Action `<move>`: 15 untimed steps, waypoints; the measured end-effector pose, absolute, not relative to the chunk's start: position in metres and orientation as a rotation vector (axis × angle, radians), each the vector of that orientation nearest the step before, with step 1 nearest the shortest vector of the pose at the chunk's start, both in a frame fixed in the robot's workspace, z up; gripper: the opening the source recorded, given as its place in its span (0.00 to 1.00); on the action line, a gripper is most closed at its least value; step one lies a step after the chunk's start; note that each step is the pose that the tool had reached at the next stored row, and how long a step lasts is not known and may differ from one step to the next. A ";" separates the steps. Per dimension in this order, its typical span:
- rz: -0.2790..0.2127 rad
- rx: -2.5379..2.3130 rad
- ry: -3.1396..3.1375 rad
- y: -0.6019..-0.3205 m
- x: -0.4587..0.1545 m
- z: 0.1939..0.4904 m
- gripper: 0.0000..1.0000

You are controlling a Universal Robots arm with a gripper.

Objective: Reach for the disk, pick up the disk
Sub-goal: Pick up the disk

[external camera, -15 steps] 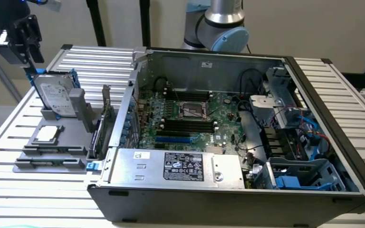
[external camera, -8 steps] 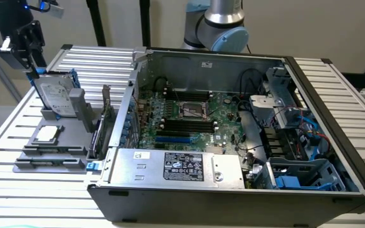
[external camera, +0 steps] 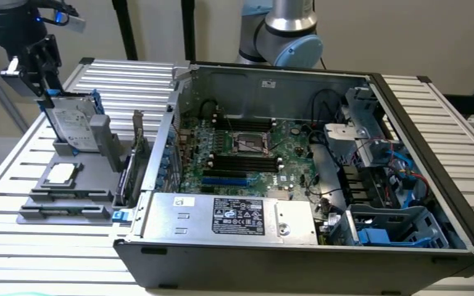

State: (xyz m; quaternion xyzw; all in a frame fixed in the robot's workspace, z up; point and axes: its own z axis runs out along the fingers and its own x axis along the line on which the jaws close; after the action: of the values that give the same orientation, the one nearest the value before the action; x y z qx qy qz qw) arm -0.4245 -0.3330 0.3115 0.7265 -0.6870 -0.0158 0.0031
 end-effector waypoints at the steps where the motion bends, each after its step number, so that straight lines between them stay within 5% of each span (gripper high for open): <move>1: -0.050 2.278 -2.154 -0.333 -0.424 0.310 0.54; 15: -0.050 2.279 -2.153 -0.333 -0.425 0.287 0.54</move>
State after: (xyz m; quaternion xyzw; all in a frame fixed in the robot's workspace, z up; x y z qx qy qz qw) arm -0.4252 -0.3329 0.2872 0.7268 -0.6866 -0.0158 0.0031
